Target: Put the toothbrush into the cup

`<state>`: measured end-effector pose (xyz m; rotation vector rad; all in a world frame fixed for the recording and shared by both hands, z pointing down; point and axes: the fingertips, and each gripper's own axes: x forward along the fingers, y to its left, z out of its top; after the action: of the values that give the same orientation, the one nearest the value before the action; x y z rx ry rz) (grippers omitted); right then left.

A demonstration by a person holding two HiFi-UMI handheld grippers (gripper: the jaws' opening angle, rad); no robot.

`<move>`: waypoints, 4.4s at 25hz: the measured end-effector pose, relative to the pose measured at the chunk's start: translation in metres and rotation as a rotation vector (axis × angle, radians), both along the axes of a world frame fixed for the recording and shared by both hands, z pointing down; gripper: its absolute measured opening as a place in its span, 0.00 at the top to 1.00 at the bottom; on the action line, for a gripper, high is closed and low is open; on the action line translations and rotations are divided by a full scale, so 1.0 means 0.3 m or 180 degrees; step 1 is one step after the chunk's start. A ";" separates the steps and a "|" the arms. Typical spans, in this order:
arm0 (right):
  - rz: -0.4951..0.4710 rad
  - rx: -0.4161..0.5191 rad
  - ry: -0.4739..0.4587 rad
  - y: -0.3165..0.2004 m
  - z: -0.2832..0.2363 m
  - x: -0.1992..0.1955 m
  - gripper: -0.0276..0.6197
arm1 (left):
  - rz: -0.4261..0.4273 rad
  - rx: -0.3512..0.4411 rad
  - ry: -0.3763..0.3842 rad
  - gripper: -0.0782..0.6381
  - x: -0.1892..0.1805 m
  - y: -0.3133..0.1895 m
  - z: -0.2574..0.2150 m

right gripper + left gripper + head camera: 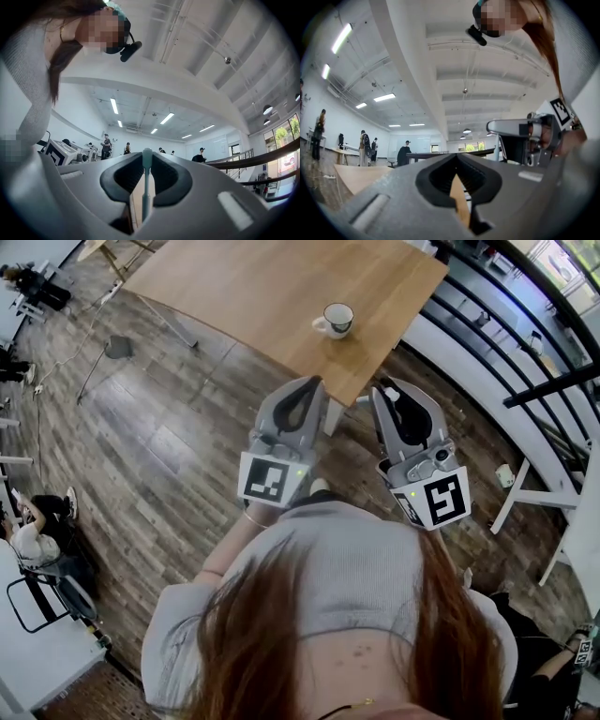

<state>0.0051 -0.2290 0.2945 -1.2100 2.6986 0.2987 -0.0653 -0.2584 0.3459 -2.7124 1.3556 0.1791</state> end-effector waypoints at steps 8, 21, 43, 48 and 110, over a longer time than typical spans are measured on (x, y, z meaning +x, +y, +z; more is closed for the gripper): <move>0.0077 -0.0024 -0.0114 -0.164 -0.004 0.047 0.88 | 0.0012 -0.0091 0.0005 0.89 0.020 -0.159 0.031; -0.0200 0.0032 -0.0272 -0.397 -0.036 0.109 0.88 | -0.0317 -0.0057 0.0048 0.89 0.035 -0.277 -0.002; -0.0125 -0.0902 0.0074 -0.962 0.551 -0.090 0.88 | -0.1005 -0.0394 -0.0184 0.89 -0.131 -0.189 0.089; -0.0186 -0.1029 -0.0013 -0.953 0.630 -0.109 0.88 | -0.1085 -0.0383 -0.0220 0.89 -0.152 -0.178 0.090; 0.0126 -0.1118 -0.0313 -0.878 0.592 0.196 0.51 | -0.0630 -0.0374 -0.0127 0.89 -0.024 -0.211 0.083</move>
<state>0.0641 -0.4923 0.4720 -1.3250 2.7177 -0.2358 -0.0724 -0.3218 0.3708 -2.6340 1.6599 0.0293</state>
